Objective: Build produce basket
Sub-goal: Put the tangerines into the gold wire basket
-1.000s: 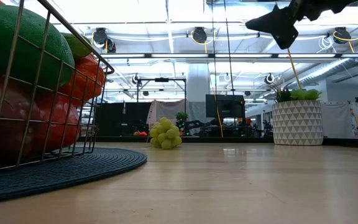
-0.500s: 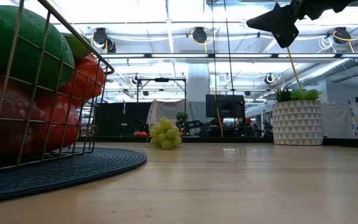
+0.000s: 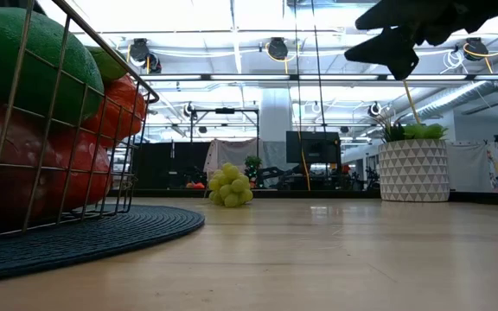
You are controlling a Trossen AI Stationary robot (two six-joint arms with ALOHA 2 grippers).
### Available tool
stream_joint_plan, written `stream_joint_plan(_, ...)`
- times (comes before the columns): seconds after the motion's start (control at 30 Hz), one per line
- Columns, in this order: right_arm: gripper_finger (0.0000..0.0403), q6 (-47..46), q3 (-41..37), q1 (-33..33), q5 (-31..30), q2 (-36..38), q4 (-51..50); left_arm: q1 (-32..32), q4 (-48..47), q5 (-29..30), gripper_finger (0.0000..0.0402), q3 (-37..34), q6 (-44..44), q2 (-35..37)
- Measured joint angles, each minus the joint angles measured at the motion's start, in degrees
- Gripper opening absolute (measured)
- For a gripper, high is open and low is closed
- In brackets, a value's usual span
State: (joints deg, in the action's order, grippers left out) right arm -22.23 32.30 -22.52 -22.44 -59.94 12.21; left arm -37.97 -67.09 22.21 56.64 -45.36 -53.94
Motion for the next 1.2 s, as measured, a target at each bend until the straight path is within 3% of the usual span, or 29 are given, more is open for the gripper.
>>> stream_joint_plan(0.1,0.0233,-1.0,0.0,0.0,0.0,0.0,0.1,1.1,0.3,2.4,0.015,-2.1,0.2,-0.1)
stream_joint_plan(0.33,0.0233,-1.0,0.0,-0.1,0.0,0.0,0.2,1.9,6.9,4.1,0.0231,-9.4,1.6,-0.1)
stream_joint_plan(0.47,0.0233,-0.9,0.0,-0.1,0.0,0.0,0.2,1.9,11.2,6.7,0.0241,-11.8,4.4,0.0)
stream_joint_plan(0.63,0.0233,0.1,0.0,-0.1,0.0,0.0,0.2,2.0,13.9,7.9,0.0185,-13.1,6.7,-0.1)
stream_joint_plan(0.9,0.0233,0.4,0.0,-0.1,0.0,0.0,0.2,2.0,13.8,6.1,0.0017,-13.1,8.3,-0.1)
stream_joint_plan(1.2,0.0233,0.4,0.0,-0.1,0.0,0.0,0.2,1.4,9.9,6.4,0.0007,-4.6,13.5,-0.1)
